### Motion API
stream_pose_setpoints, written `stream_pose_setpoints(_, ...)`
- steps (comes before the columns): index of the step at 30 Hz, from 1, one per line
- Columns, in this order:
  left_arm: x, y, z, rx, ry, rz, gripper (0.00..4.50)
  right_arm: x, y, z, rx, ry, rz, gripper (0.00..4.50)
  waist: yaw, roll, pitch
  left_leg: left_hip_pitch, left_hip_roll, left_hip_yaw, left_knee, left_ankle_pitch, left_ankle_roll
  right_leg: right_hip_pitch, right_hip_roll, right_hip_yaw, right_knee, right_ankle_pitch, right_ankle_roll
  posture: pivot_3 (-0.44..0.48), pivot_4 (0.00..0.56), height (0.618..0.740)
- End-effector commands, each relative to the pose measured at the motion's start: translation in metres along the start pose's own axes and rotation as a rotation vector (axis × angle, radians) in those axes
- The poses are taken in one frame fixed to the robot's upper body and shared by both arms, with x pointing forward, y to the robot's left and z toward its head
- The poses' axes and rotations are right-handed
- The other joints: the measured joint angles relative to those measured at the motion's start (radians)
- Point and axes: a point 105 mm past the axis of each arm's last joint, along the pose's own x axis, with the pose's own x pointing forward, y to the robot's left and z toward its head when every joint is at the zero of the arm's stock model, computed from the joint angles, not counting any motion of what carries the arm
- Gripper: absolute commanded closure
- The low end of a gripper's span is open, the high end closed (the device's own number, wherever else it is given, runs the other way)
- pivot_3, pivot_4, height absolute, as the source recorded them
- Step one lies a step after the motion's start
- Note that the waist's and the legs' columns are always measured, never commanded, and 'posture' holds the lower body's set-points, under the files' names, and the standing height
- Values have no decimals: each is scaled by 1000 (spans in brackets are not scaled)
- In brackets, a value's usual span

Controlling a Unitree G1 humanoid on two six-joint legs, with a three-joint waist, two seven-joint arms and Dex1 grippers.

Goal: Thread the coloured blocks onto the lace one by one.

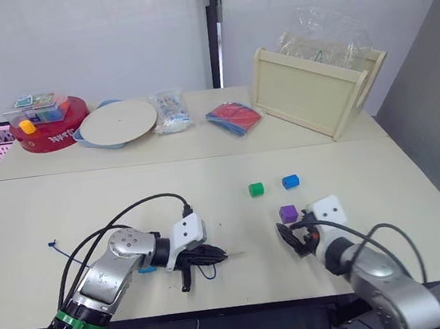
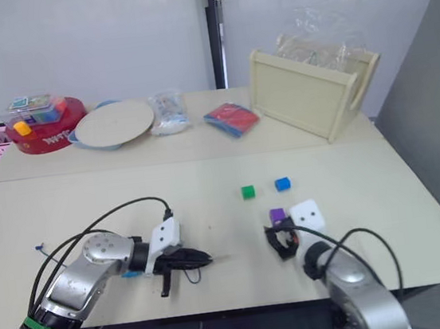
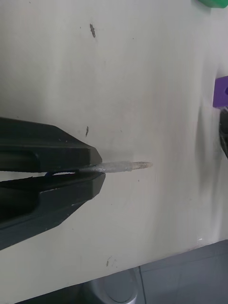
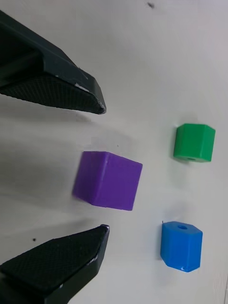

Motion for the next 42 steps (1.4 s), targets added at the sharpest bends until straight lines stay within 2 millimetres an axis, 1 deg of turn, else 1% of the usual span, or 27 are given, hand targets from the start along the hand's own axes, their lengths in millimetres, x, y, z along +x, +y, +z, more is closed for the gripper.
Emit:
stream_pose_setpoints(1,-5,1,8,28,-21,10,4500,8,-6,1,-8,-31,-117,569,-1,0,0,0,0,0,0,0,0,0,0,0,0,0,0,0,150,740)
stream_pose_setpoints(4,-5,1,8,27,-21,11,4500,13,-4,-1,29,-38,-145,569,-3,0,0,0,0,0,0,0,0,0,0,0,0,0,0,0,150,740)
stream_pose_setpoints(7,-4,1,7,27,-19,10,4500,17,3,-2,55,-48,-146,1396,-7,0,0,0,0,0,-1,0,0,0,0,0,0,0,0,0,150,740)
stream_pose_setpoints(9,-4,1,7,27,-19,11,4500,17,8,1,91,-72,-133,2054,-8,0,0,0,0,0,-1,0,0,0,0,0,0,0,0,0,150,740)
stream_pose_setpoints(12,-4,1,6,27,-18,11,4500,17,15,2,94,-85,-103,3133,-8,0,0,0,0,0,-1,0,0,-1,0,0,1,0,0,0,150,740)
stream_pose_setpoints(13,-4,1,6,27,-17,12,4500,16,17,3,99,-90,-94,3338,-8,0,0,0,0,0,-1,0,0,0,0,0,1,0,0,0,150,740)
stream_pose_setpoints(15,-3,2,6,28,-17,13,4500,12,22,3,100,-92,-68,3333,-7,0,0,0,0,0,-1,0,0,0,0,0,1,0,0,0,150,740)
stream_pose_setpoints(18,-3,1,6,28,-18,11,4500,-1,49,4,104,-101,83,3333,-9,0,0,0,0,0,-1,0,0,-1,0,0,0,0,0,0,150,740)
stream_pose_setpoints(19,-3,1,6,28,-18,10,4500,-8,59,1,106,-90,141,3333,-9,0,0,0,0,0,-1,0,0,-1,0,0,0,0,0,0,150,740)
stream_pose_setpoints(20,-3,1,6,28,-18,10,4500,-15,65,-2,114,-80,175,3333,-9,0,0,0,0,0,-1,0,0,-1,0,0,0,0,0,0,150,740)
stream_pose_setpoints(22,-3,1,6,28,-18,9,4500,-25,68,-6,122,-53,206,3333,-9,0,0,0,1,0,-1,0,0,-1,0,0,0,0,0,0,150,740)
stream_pose_setpoints(25,-2,1,5,28,-16,5,4500,-33,70,-11,120,-11,245,3333,-10,0,0,0,0,0,-1,0,0,-1,0,0,1,0,0,0,150,740)
stream_pose_setpoints(29,-2,0,5,29,-14,-4,4500,-33,72,-20,159,43,236,3333,-10,0,0,1,1,0,-1,0,0,0,0,0,1,0,0,0,150,740)
stream_pose_setpoints(32,-2,0,5,30,-13,-7,4500,-31,72,-21,162,49,231,3333,-10,0,0,1,0,0,-1,0,0,0,0,0,1,0,0,0,150,740)
stream_pose_setpoints(34,-2,0,5,31,-13,-8,4500,-32,68,-16,145,22,225,2284,-10,0,0,1,1,0,-1,0,0,0,0,0,1,0,0,0,150,740)
stream_pose_setpoints(36,-2,0,4,31,-11,-9,4500,-35,63,-9,128,-2,248,1550,-10,0,0,1,0,0,-1,0,0,0,0,0,1,0,0,0,150,740)
stream_pose_setpoints(37,-2,0,4,32,-10,-9,4500,-38,61,-4,114,-15,280,1263,-9,0,0,1,0,0,-1,0,0,0,0,0,1,0,0,0,150,740)
stream_pose_setpoints(39,-3,0,4,33,-7,-8,4500,-45,57,5,87,-23,364,539,-8,0,0,0,0,0,-1,0,0,0,0,0,0,0,0,0,150,740)
stream_pose_setpoints(40,-3,1,4,34,-6,-7,4500,-47,56,7,79,-20,388,224,-7,0,0,0,0,0,-1,0,0,0,0,0,0,0,0,0,150,740)
stream_pose_setpoints(41,-4,1,4,34,-5,-4,4500,-49,48,12,63,-16,419,27,-7,0,0,0,0,0,-1,0,0,0,0,0,0,0,0,0,150,740)
stream_pose_setpoints(42,-5,2,4,35,-5,2,4500,-50,43,18,54,-16,455,27,-7,0,0,0,0,0,-1,0,0,0,0,0,0,0,0,0,150,740)
